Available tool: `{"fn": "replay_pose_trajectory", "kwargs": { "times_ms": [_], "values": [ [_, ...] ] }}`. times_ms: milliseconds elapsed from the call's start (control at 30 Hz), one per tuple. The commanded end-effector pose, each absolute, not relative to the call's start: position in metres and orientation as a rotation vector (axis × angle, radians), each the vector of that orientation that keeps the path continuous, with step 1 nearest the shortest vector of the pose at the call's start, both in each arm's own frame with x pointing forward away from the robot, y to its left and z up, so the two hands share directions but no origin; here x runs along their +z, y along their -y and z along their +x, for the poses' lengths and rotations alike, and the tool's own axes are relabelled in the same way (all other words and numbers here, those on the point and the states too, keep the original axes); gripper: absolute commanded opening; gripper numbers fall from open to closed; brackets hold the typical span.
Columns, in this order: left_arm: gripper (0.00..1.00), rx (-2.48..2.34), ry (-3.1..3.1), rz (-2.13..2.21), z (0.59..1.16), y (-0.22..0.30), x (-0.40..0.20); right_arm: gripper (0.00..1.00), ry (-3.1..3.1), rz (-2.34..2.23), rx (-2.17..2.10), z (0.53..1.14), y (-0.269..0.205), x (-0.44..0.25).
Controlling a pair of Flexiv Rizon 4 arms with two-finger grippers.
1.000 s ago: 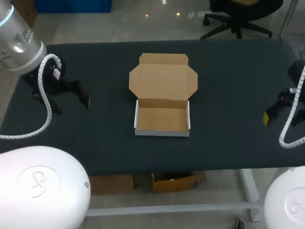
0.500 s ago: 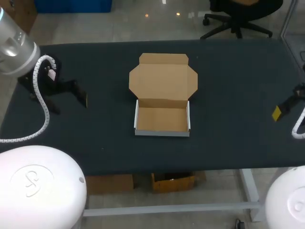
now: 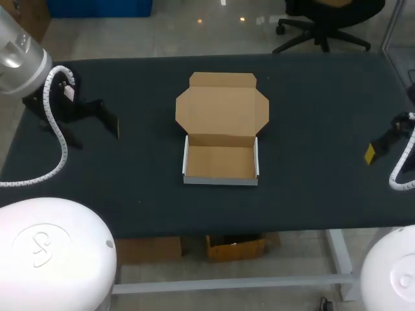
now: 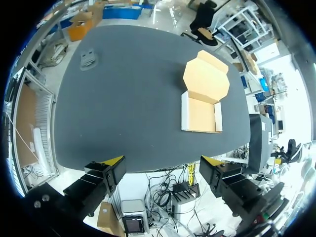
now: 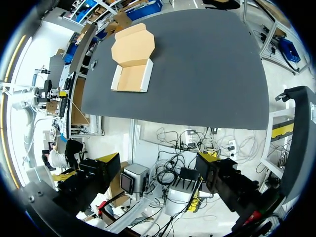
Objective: Assemble the packaging by folding the flat box into shape, placing the metal phone stand inside, and closing the box properly
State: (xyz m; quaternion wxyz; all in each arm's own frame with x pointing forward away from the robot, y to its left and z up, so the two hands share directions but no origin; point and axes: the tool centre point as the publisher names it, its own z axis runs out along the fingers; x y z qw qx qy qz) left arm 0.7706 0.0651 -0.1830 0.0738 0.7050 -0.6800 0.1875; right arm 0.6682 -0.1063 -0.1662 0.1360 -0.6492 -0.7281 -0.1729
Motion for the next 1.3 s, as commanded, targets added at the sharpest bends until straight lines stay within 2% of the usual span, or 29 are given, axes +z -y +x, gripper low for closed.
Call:
{"fn": "replay_pose_trajectory", "kwargs": {
  "times_ms": [33, 1300],
  "values": [
    [1.00, 0.557, 2.063, 2.073, 0.766, -0.066, -0.175, 1.00, 2.103, -1.881, -0.506, 0.664, 0.107, -0.165],
    [1.00, 0.421, 2.061, 2.005, 0.772, -0.064, -0.189, 1.00, 2.030, -1.909, -0.468, 0.663, 0.109, -0.168]
  ]
}}
